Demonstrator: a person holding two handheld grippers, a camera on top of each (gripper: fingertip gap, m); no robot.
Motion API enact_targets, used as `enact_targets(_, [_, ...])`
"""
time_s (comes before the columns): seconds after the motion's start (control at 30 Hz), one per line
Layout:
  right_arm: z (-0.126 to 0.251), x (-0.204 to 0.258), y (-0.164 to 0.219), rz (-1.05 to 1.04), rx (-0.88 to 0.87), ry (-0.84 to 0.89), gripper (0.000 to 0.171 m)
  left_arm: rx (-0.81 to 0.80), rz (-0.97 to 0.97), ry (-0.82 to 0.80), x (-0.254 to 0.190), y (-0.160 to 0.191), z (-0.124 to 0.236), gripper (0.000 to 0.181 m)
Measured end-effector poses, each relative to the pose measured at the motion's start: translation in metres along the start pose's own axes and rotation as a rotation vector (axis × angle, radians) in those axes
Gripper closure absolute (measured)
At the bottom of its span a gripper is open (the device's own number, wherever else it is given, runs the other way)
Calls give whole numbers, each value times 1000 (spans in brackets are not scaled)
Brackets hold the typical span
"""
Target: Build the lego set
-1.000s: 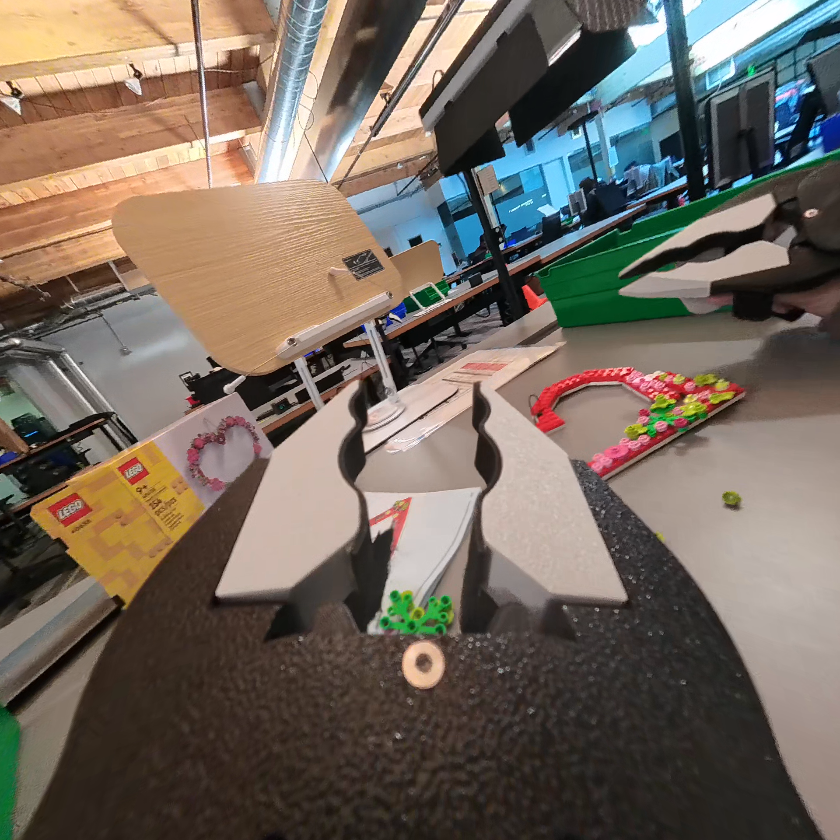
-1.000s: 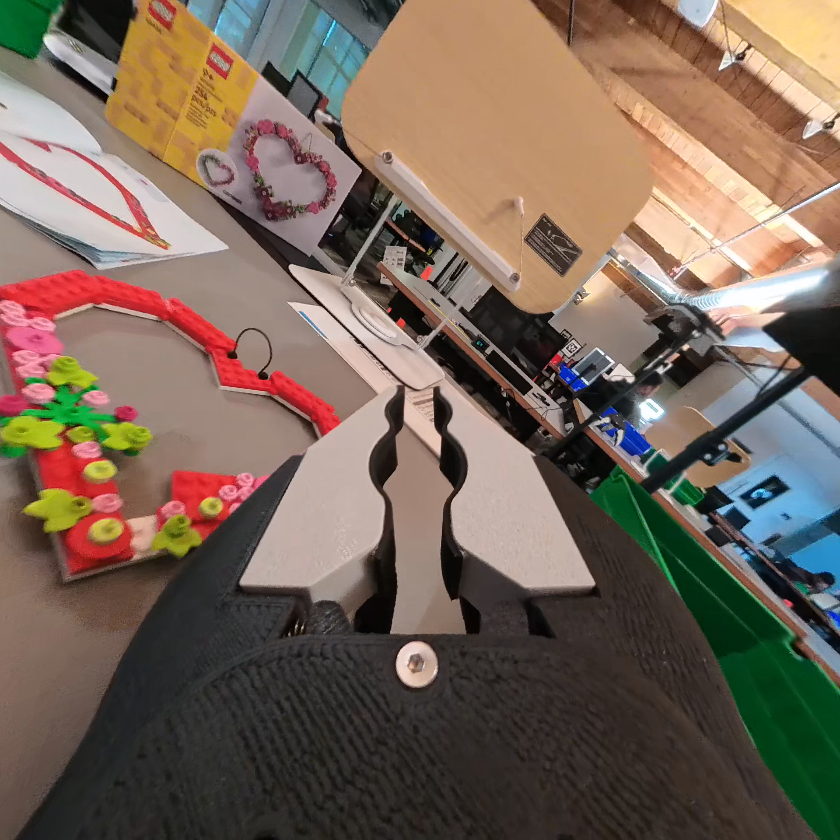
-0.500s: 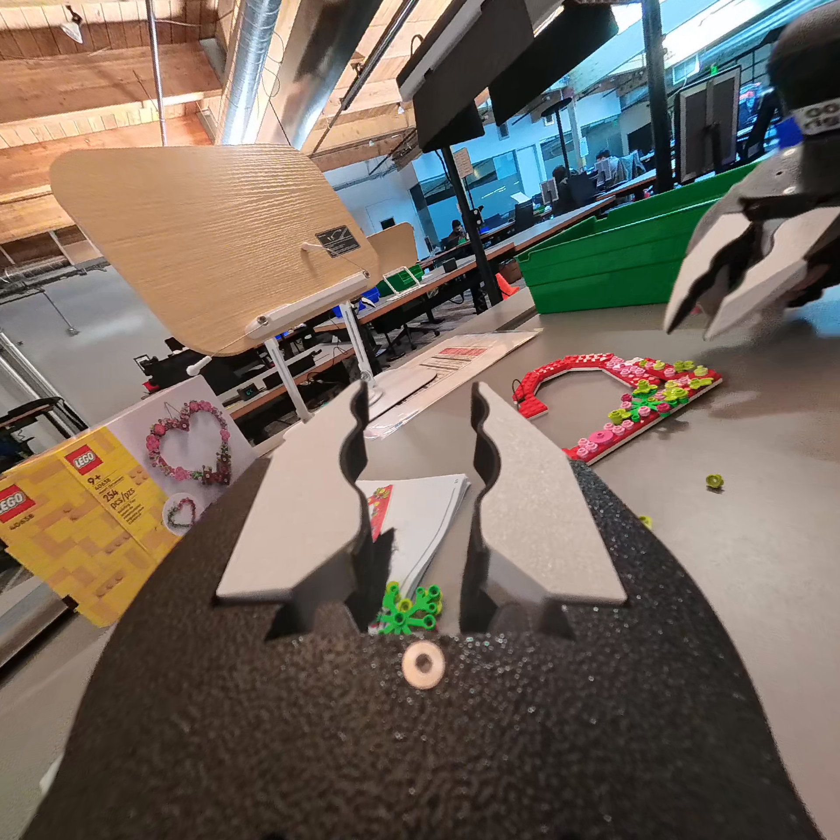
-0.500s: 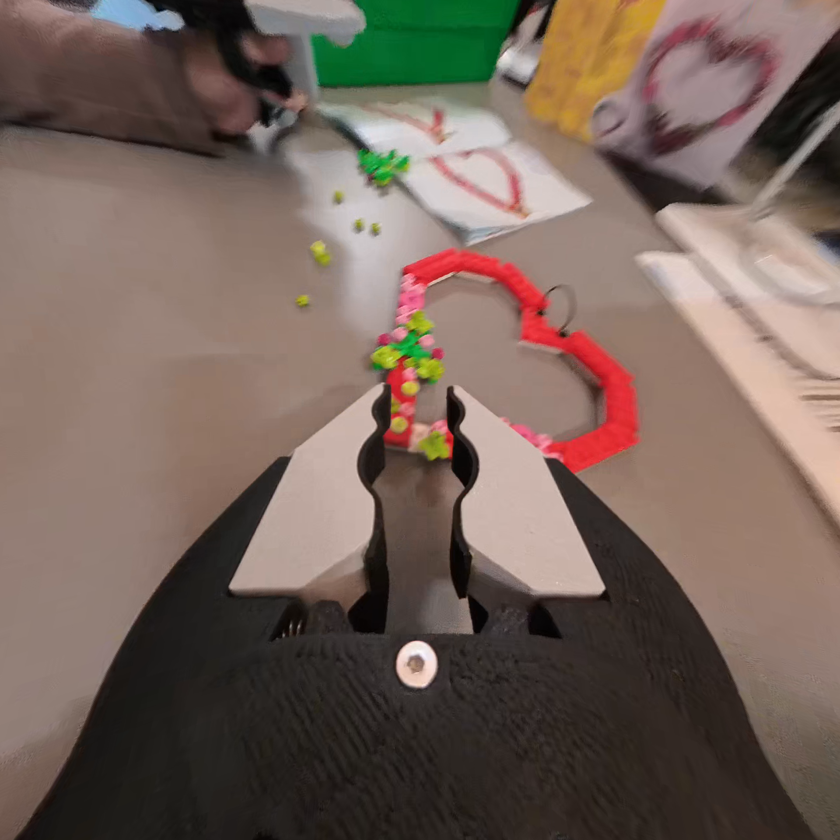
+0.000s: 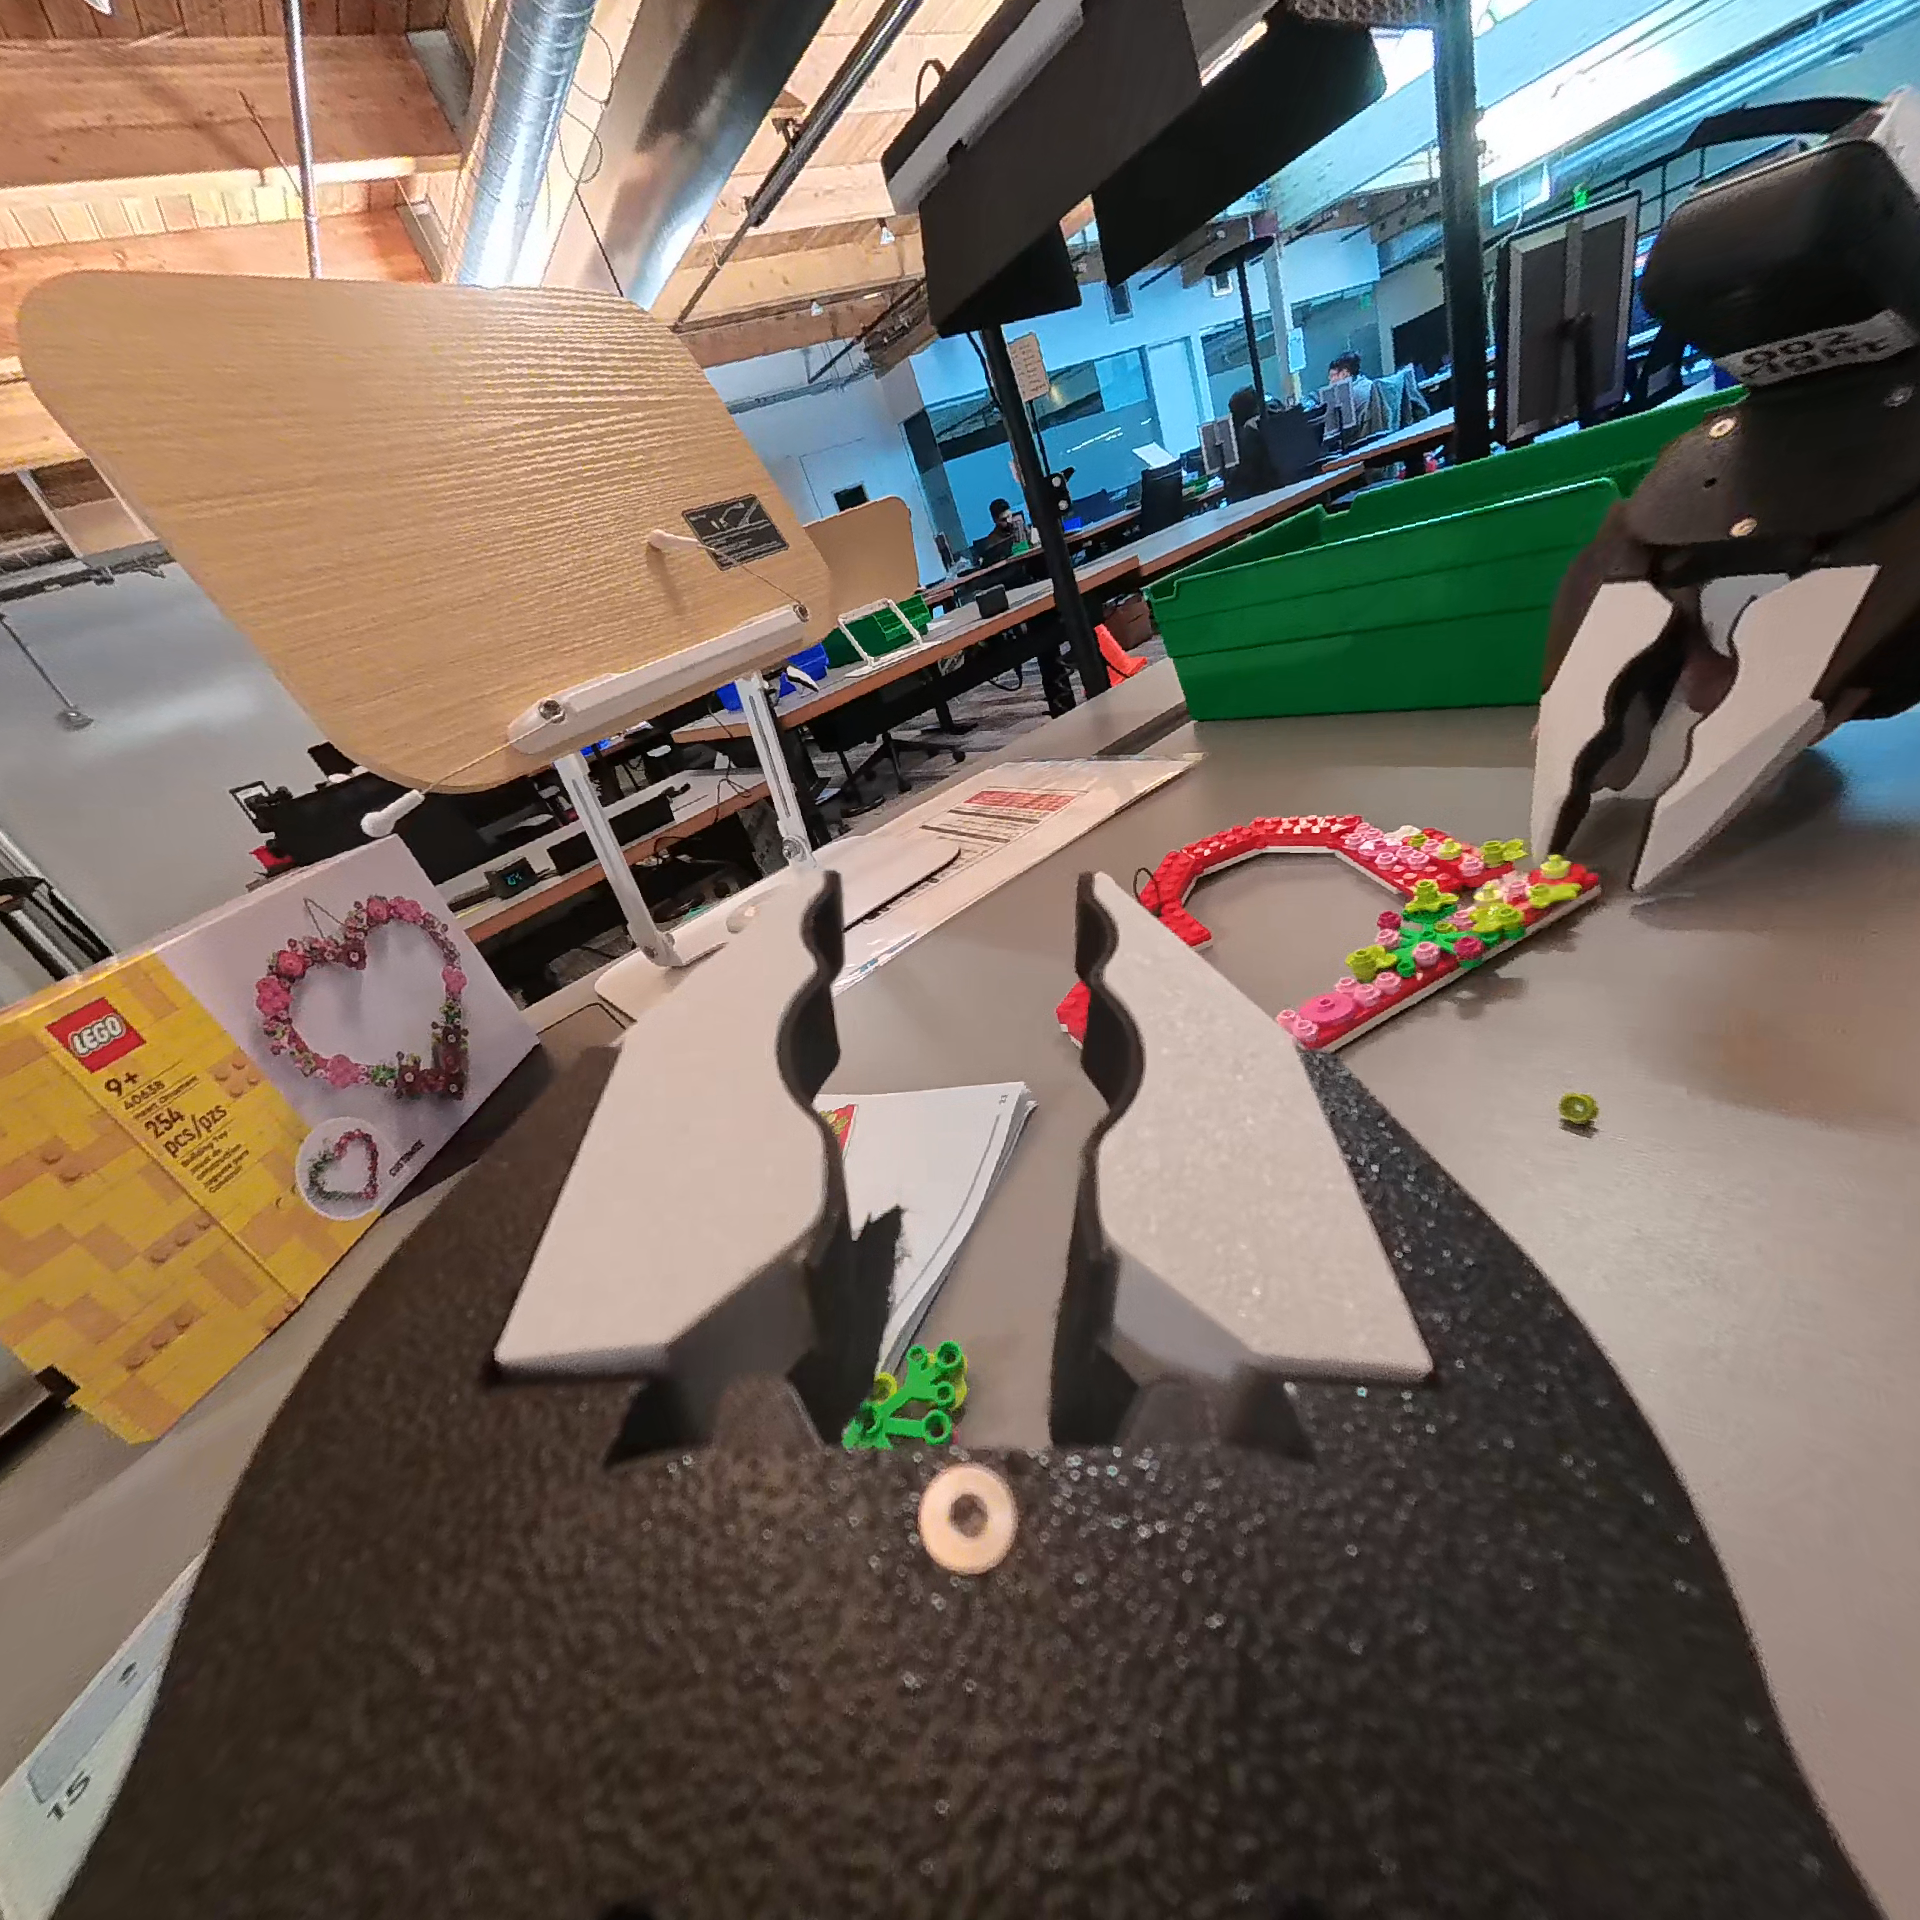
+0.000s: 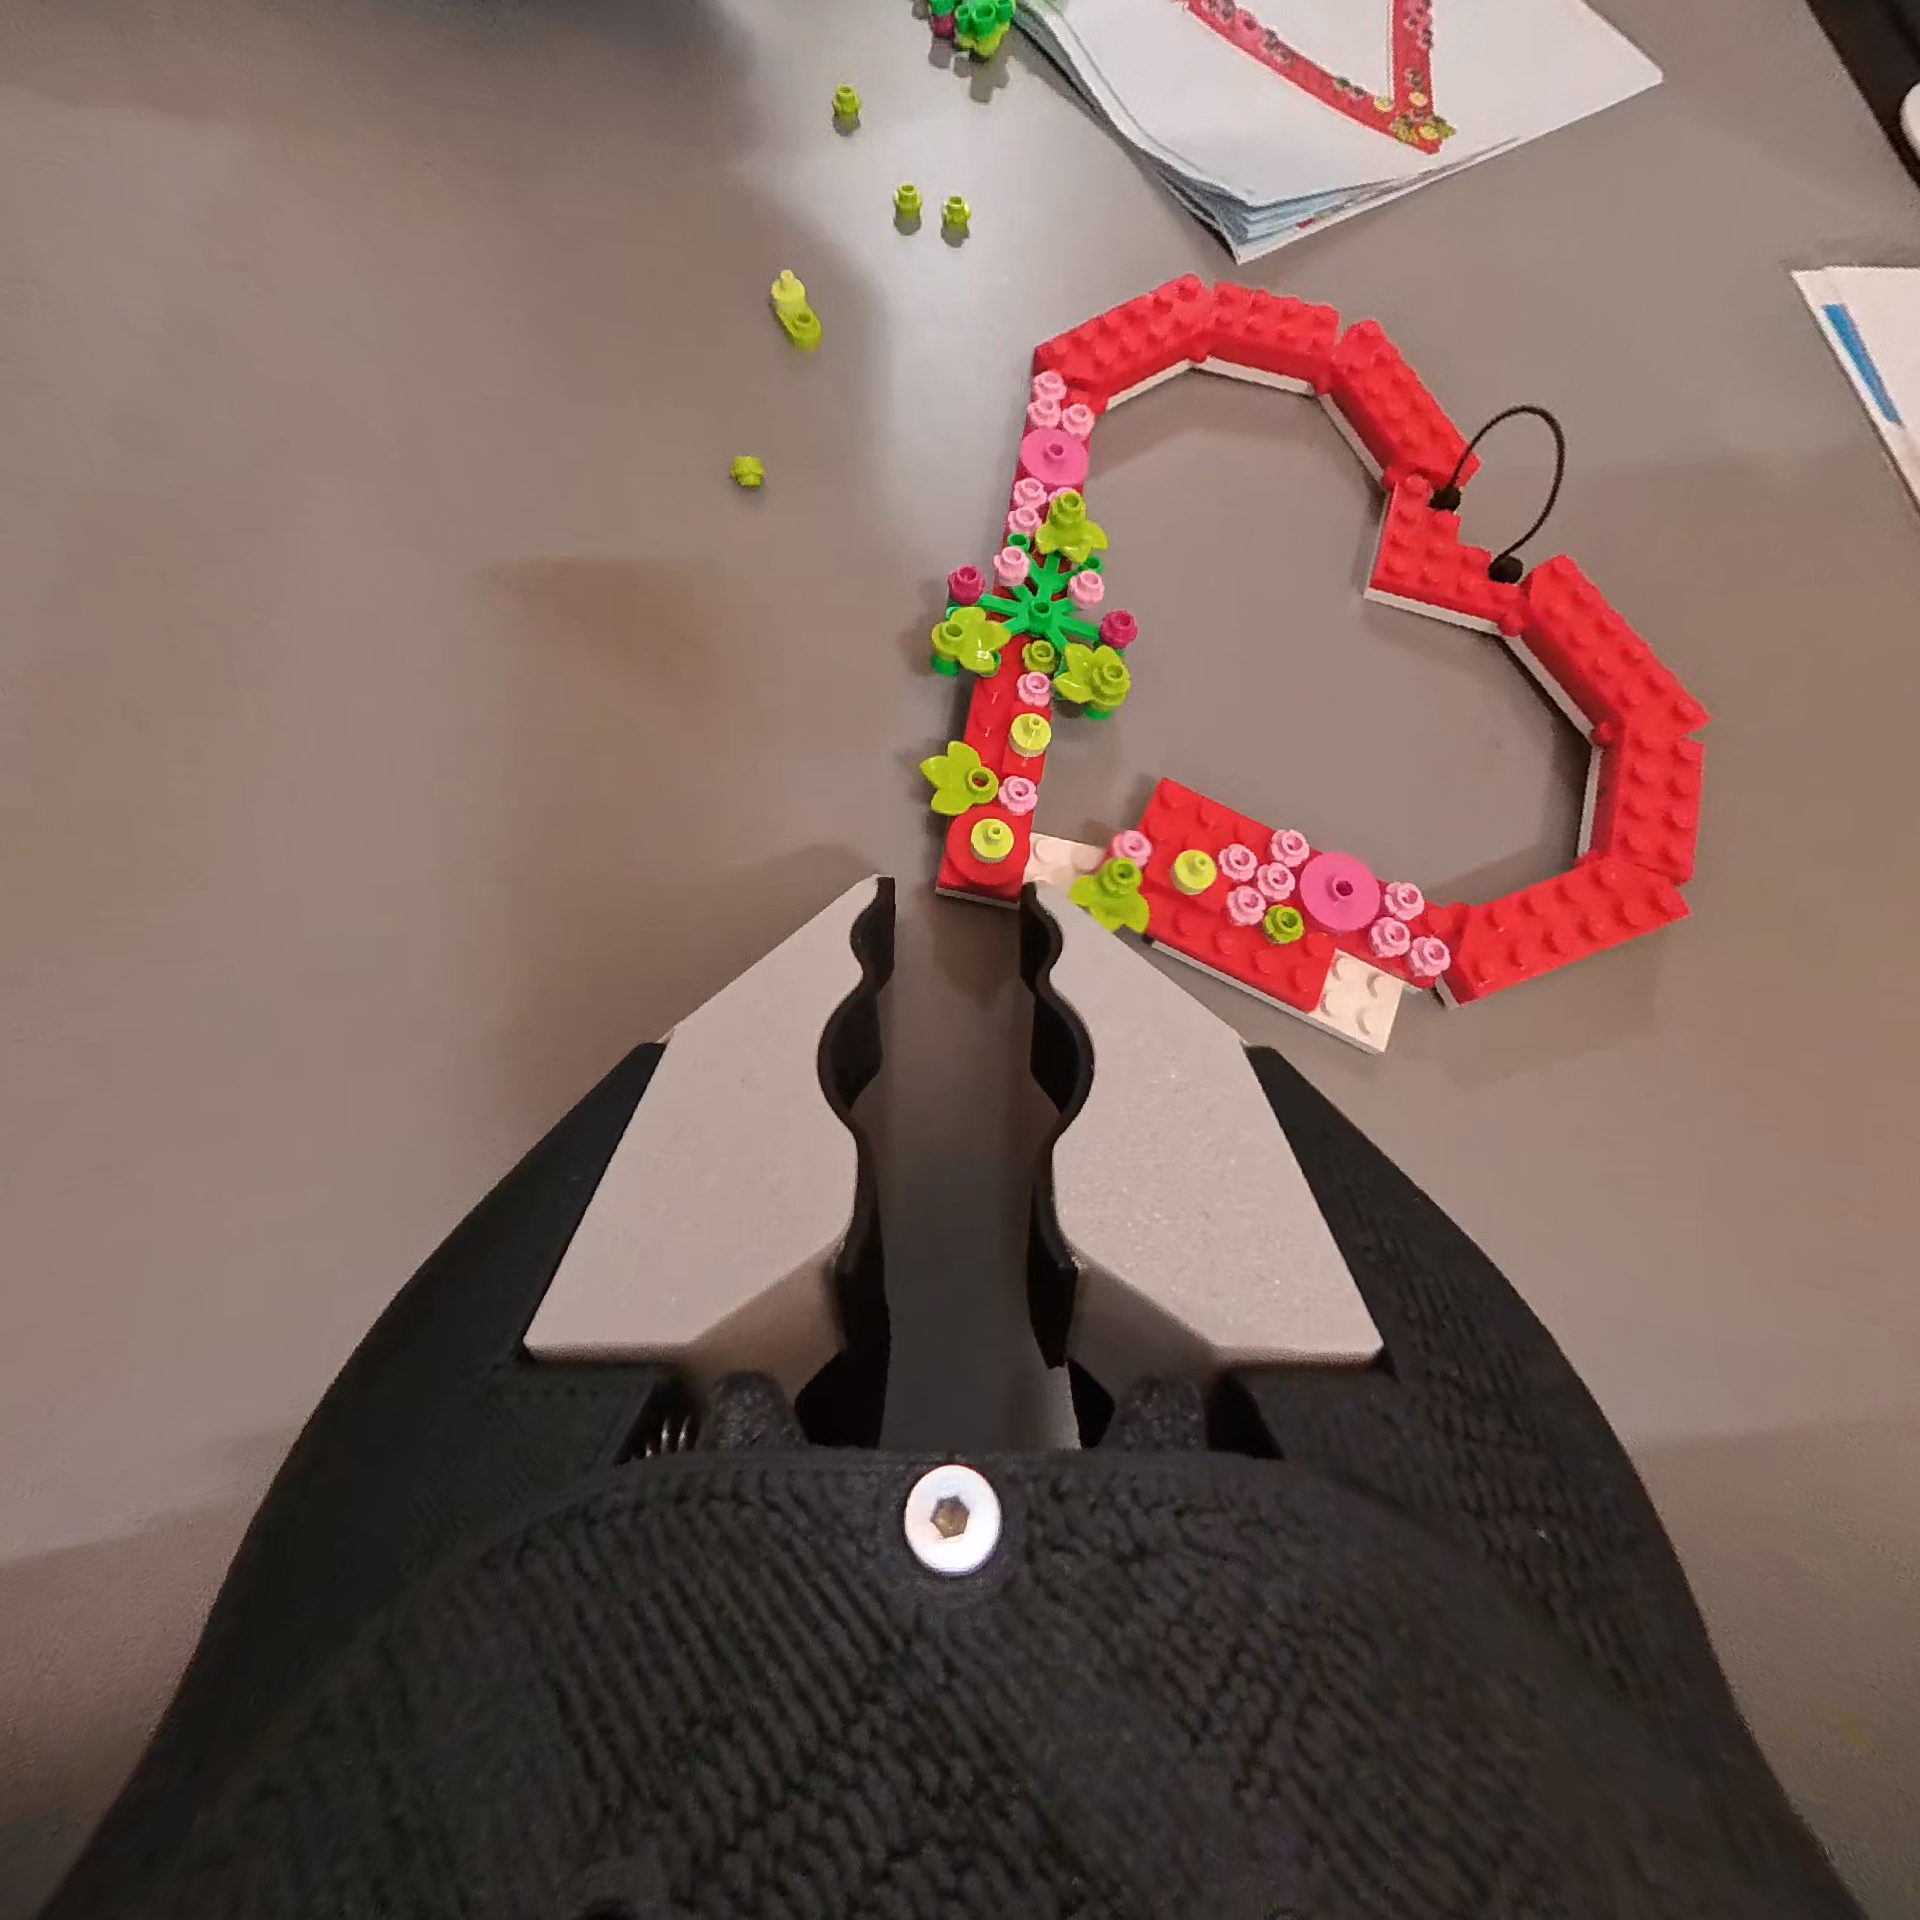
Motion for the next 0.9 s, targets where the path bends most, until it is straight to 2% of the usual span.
enact_targets(0.53, [-17,19,-18,89,-3,-81,148,10,-13,25,-4,0,-2,140])
enact_targets(0.7, [6,2,-14,37,-88,53,144,13,-29,30,-6,-1,-2,140])
enact_targets(0.9, [19,-14,-7,-47,-70,221,127,13,-23,51,-10,-1,-6,140])
Point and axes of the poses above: each gripper's, where its closed fingertips meet, z back along the fingers, y out of its underside, x = y × z across the jaws, the point moved 10 cm from there along z, back along the fingers, and after that the axes turned 3 degrees about y, right-handed, at the moved point
